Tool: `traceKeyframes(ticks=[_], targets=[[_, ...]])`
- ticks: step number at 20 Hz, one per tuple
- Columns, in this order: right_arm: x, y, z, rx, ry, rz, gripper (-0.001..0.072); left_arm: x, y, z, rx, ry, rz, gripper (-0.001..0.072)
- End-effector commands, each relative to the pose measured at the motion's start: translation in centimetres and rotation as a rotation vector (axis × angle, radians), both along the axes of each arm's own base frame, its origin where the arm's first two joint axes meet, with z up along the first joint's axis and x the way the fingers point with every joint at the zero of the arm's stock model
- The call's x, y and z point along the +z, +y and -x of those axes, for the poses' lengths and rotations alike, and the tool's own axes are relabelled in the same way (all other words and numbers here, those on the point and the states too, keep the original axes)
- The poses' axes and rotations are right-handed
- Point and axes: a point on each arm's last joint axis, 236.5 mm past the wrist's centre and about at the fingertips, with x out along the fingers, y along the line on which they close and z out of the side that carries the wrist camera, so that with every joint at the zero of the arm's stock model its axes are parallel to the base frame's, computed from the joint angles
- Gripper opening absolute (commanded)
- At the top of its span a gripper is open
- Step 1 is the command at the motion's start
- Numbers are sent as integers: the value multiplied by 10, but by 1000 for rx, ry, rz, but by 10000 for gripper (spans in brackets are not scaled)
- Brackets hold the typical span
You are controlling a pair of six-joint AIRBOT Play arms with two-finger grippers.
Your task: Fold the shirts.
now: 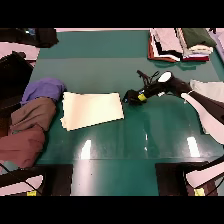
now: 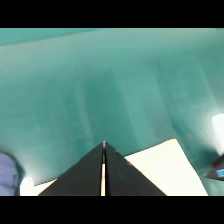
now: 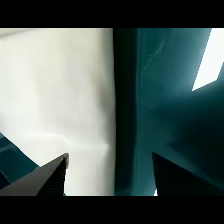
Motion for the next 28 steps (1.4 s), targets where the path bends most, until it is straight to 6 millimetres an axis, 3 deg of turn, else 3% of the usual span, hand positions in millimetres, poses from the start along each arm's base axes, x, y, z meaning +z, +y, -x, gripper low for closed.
traceKeyframes(ticks=[1, 3, 4, 7, 9, 11, 13, 17, 20, 23, 26, 28], targets=[[-22, 34, 4, -1, 33, -31, 592, -9, -17, -2, -37, 11, -8, 21], [-22, 74, 1, 30, 15, -69, 591, -10, -19, -1, -43, 15, -2, 21], [-23, 91, -1, 49, -2, -79, 538, -10, -19, -1, -43, 16, -3, 21], [-22, 125, -8, 104, -72, -80, 57, -12, -20, 0, -46, 24, -2, 21], [-9, 126, -20, 121, -133, -74, 21, -12, -20, 0, -46, 24, -1, 20], [12, 101, -42, 106, -208, -39, 21, -11, -30, 4, -69, 22, -4, 20], [39, 52, -69, 51, -271, 26, 21, -11, -52, 13, -124, 16, -14, 20], [96, -103, -103, -118, -340, 215, 21, -9, -94, 32, -223, 1, -15, 21], [132, -217, -103, -285, -363, 315, 21, -3, -108, 36, -247, -26, -1, 21], [159, -323, -97, -509, -384, 363, 21, -1, -110, 35, -244, -29, 11, 21], [172, -404, -77, -687, -381, 397, 21, -1, -110, 35, -243, -27, 13, 21], [179, -446, -66, -786, -391, 421, 21, -2, -110, 35, -243, -27, 13, 21]])
